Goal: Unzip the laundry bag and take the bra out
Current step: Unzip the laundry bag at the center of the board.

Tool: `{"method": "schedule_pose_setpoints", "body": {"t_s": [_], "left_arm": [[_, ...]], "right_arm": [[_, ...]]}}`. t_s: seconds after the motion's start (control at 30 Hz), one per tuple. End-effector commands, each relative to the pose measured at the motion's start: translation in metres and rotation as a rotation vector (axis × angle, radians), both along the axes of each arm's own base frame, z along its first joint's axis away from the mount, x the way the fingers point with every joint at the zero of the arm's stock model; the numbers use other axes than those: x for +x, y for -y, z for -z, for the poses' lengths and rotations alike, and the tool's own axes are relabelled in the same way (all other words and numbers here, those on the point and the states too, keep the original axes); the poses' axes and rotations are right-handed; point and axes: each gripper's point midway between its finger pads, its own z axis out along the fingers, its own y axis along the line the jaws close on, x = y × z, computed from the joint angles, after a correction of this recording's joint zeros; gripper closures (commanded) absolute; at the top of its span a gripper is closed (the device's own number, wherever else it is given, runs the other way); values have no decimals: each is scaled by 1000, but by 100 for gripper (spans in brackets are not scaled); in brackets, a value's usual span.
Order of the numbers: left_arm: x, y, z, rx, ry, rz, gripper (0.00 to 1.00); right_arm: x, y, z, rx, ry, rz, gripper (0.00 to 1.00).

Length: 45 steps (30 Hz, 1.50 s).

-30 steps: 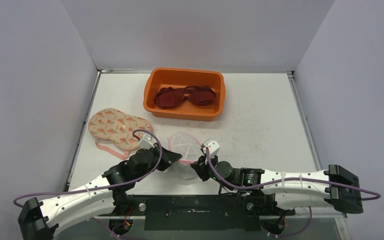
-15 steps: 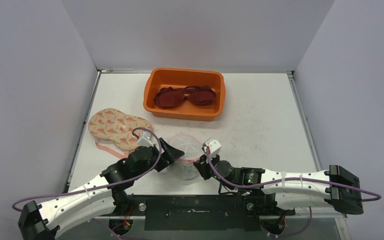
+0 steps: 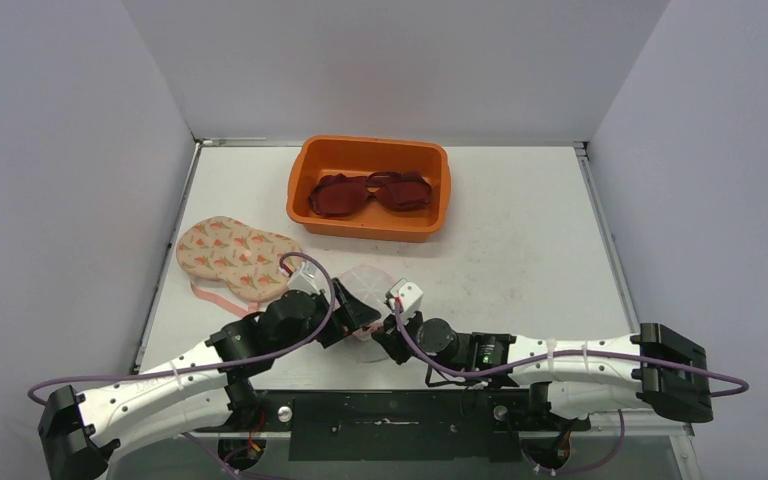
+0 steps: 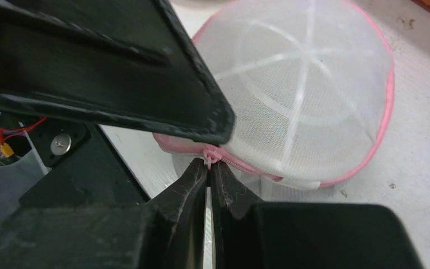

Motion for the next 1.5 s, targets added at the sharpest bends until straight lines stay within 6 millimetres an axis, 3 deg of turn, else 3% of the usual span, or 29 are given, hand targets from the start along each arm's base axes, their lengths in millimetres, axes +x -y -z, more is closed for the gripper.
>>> {"method": "schedule_pose_setpoints", "body": {"t_s": [0.0, 0.13, 0.27, 0.4, 0.6, 0.87, 1.2, 1.47], "left_arm": [[11, 10, -5, -13, 36, -14, 27], [17, 8, 1, 18, 42, -41, 45], [21, -2, 6, 34, 57, -82, 78], [22, -9, 12, 38, 54, -113, 100], [24, -11, 18, 49, 47, -129, 100], [23, -11, 17, 27, 50, -130, 100], [23, -12, 18, 3, 55, -137, 100], [27, -6, 14, -128, 93, -160, 100]], "right_arm": [[-5, -25, -46, 123, 44, -61, 95], [-2, -19, -50, 124, 47, -34, 95], [4, -8, -45, 112, 39, 26, 95], [6, -1, -39, 99, 28, 54, 95], [8, 5, -34, 80, 26, 79, 95], [15, 18, -14, 24, 8, 146, 95], [15, 19, -14, 26, -1, 153, 94], [4, 16, -43, 163, -77, 134, 31]]}}
